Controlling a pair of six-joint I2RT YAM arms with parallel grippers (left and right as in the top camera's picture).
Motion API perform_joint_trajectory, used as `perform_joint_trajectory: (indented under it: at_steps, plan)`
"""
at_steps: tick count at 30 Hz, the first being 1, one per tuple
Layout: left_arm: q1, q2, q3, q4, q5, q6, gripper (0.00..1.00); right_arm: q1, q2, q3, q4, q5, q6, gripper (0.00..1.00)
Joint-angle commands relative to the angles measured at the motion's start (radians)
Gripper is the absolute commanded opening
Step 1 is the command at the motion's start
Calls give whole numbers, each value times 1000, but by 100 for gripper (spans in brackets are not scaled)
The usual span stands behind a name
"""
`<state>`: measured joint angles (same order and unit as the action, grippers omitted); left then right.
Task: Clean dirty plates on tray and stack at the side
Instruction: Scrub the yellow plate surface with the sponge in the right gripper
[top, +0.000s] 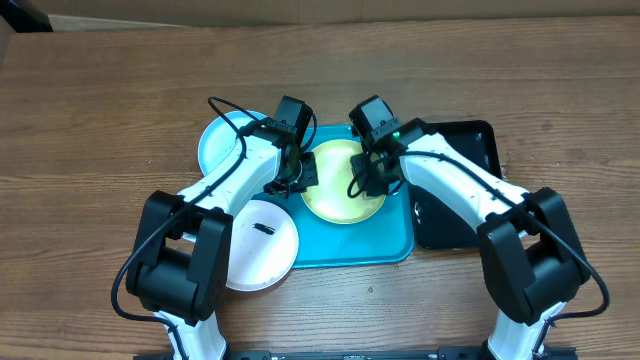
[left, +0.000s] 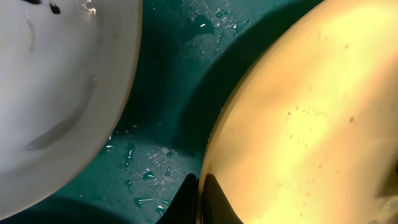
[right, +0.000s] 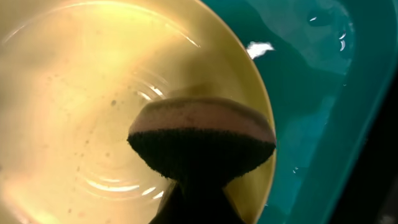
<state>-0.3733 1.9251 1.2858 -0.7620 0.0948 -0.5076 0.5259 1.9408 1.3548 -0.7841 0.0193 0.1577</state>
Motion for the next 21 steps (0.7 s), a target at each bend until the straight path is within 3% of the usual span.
perform_joint_trajectory:
  at_steps: [1,11,21]
  plan:
    - [-9,17,17,0,11,-17,4,0,4,-44,37,44,36,4]
    - [-19,17,9,1,10,-17,4,-28,63,-102,99,51,57,4]
    - [-80,17,-8,11,-25,-16,4,-153,71,-101,77,-214,52,4]
